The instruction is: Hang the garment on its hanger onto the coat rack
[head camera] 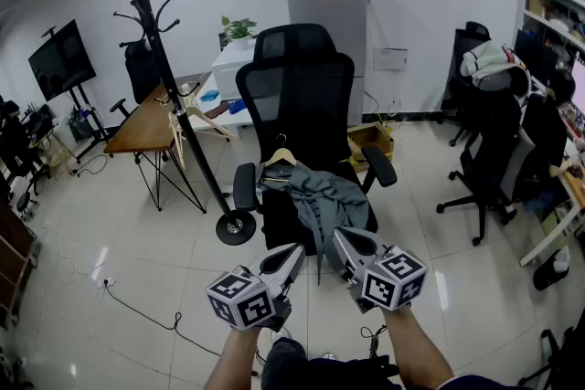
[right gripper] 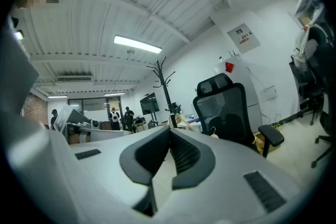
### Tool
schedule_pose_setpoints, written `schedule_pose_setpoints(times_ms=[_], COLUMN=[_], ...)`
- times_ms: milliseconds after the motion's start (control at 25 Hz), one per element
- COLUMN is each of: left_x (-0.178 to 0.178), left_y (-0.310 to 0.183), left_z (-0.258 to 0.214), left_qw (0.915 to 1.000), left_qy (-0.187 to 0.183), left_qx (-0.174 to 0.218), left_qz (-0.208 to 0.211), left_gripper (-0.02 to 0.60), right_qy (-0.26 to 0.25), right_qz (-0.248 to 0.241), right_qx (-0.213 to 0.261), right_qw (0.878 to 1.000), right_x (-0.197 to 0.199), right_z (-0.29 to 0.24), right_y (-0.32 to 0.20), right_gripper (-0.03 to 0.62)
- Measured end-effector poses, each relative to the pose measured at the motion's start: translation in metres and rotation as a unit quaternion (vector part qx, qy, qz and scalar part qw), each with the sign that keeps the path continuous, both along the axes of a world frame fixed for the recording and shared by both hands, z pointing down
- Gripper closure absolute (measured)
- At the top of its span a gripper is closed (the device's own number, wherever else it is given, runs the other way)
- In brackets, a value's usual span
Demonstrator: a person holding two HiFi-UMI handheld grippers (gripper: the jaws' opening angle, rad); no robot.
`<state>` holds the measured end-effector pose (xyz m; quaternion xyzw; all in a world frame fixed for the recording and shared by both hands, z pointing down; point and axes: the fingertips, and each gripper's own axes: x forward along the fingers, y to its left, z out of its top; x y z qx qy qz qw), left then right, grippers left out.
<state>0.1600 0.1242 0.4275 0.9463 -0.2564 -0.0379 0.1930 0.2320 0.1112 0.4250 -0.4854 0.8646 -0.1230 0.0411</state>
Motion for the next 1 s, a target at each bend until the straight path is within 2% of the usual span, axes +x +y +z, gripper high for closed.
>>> schedule_pose_setpoints(times_ms=[360, 720, 1000], left_x=[0.006, 0.013, -0.001], left_y=[-0.055, -0.158, -0.236], left_z=[0.004, -0.002, -0.002], left_qw=[0.9999, 0.9993, 0.9992], left_qy=[0.002, 0.014, 0.012], left_qx=[-0.008, -0.006, -0.01], left_qz=[0.015, 0.035, 0.038], left_gripper=[0.596, 0.596, 0.596], right_qy=[0.006, 0.026, 0.039], right_qz=[0.017, 0.037, 0.041], right_qx=[-0.013, -0.012, -0.018], right_qw=[1.0, 0.999, 0.998], right_x=[0.008, 0.015, -0.001], right_z=[0.005, -0.004, -0.005], right_y=[-0.05, -0.146, -0.224], right_gripper=[0.588, 0.588, 0.588])
